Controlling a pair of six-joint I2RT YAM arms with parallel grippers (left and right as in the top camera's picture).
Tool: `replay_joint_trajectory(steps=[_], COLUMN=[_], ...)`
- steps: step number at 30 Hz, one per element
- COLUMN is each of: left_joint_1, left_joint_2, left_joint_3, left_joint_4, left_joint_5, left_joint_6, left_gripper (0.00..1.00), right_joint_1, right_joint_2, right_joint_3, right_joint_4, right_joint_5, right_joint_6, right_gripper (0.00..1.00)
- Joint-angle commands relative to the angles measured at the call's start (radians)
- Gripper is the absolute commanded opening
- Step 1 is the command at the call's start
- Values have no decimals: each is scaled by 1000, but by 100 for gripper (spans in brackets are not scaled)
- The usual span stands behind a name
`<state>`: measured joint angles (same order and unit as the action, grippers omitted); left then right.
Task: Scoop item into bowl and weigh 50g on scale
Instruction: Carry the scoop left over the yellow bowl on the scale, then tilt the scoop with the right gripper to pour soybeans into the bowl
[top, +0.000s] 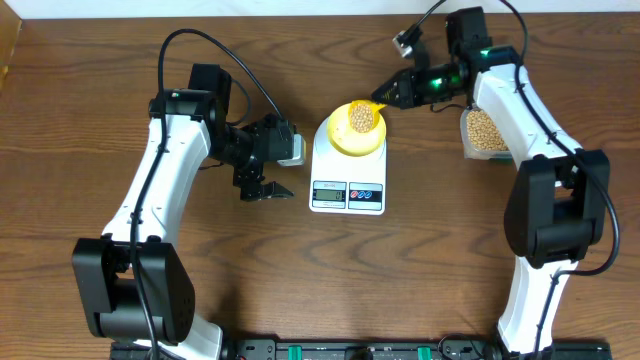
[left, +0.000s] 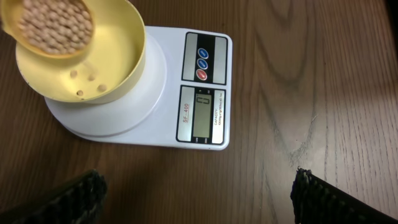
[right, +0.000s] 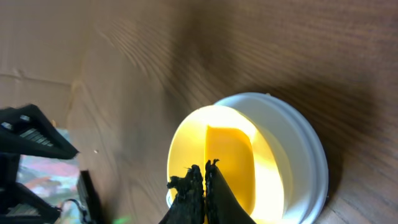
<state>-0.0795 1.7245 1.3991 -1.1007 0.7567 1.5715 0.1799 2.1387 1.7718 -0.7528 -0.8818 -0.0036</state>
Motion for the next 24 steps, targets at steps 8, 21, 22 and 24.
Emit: replay_joint_trajectory(steps=[8, 21, 22, 24], left_joint_1=[1, 1, 1, 1], left_joint_2=[0, 0, 0, 0], left_joint_3=[-8, -8, -8, -8], left_joint_4=[-8, -8, -8, -8], left_joint_5=[5, 5, 5, 5], left_joint_6=[10, 10, 10, 10], left_gripper=[98, 98, 97, 98], right_joint_1=[74, 130, 135, 146], right_joint_2=[-28, -28, -28, -28], right_joint_3=[-3, -3, -3, -3], right_joint_4=[-14, -6, -3, 2], right_joint_5=[108, 121, 121, 121], right_joint_6=[-73, -73, -73, -73], right_gripper=[1, 1, 1, 1])
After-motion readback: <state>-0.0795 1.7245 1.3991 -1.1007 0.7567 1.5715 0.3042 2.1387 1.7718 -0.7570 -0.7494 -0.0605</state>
